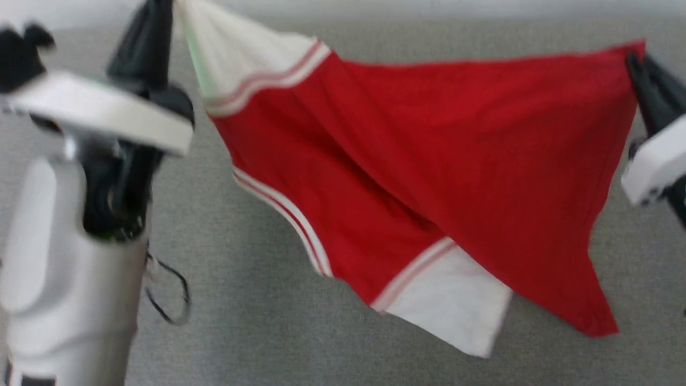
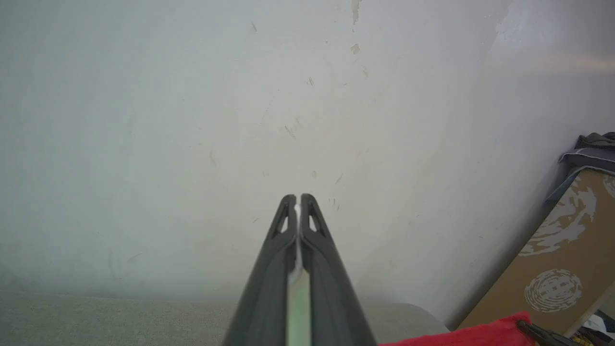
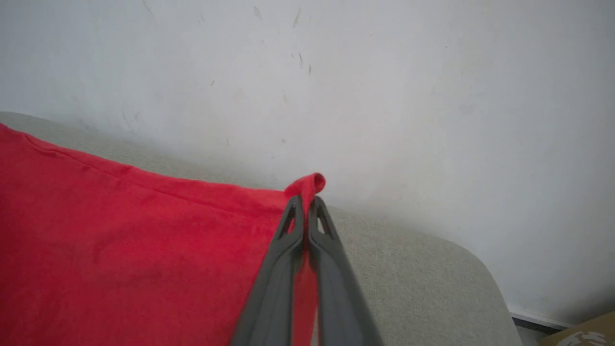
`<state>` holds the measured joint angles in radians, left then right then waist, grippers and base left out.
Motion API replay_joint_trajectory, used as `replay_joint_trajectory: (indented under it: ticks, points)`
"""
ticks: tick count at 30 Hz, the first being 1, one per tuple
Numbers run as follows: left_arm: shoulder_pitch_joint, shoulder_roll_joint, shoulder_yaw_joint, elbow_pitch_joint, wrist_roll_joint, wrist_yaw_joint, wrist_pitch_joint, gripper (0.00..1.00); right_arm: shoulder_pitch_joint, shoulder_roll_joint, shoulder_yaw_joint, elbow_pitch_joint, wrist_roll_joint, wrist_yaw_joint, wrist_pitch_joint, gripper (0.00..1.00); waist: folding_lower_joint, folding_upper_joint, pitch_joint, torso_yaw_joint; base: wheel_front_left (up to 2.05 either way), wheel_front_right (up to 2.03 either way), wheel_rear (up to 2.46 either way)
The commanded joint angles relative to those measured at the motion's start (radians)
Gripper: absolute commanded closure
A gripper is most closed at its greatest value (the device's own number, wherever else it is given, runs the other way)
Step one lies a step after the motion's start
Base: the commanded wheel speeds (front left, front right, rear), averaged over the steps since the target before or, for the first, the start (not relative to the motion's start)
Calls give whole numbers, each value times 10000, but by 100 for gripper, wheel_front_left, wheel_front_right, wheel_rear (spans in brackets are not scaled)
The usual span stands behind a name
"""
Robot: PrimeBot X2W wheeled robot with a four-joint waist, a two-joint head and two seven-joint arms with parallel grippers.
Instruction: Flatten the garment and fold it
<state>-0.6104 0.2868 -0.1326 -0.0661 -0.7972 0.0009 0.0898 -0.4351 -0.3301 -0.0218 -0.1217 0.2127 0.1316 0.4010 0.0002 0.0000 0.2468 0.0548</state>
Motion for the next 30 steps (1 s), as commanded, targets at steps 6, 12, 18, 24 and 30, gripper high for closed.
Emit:
replay_joint_trajectory:
  ticks: [6,12,18,24,30]
  points:
    - [-3682,125,-24,1209,540,196,349,100,-3405,-1102,1499,603,205,-9,758,100,-2,0,2191,-752,0,0,0]
    - [-6947,196,170,1958,1297,654,-106,100,-6619,-1651,2664,1684,-17,-9,919,100,-2,0,3451,-1024,0,0,0]
    - [-9507,190,413,2644,1753,754,-1069,100,-9239,-1470,2751,3005,-483,-9,451,100,-2,0,4192,-1069,0,0,0]
    - [-10741,222,643,3229,1898,613,-2016,100,-10540,-1142,2426,3857,-1035,-9,-237,100,-2,0,4380,-1010,0,0,0]
    - [-10709,249,854,3828,1731,297,-2700,100,-10840,-837,2249,4569,-1491,-9,-1141,100,-2,0,4222,-818,0,0,0]
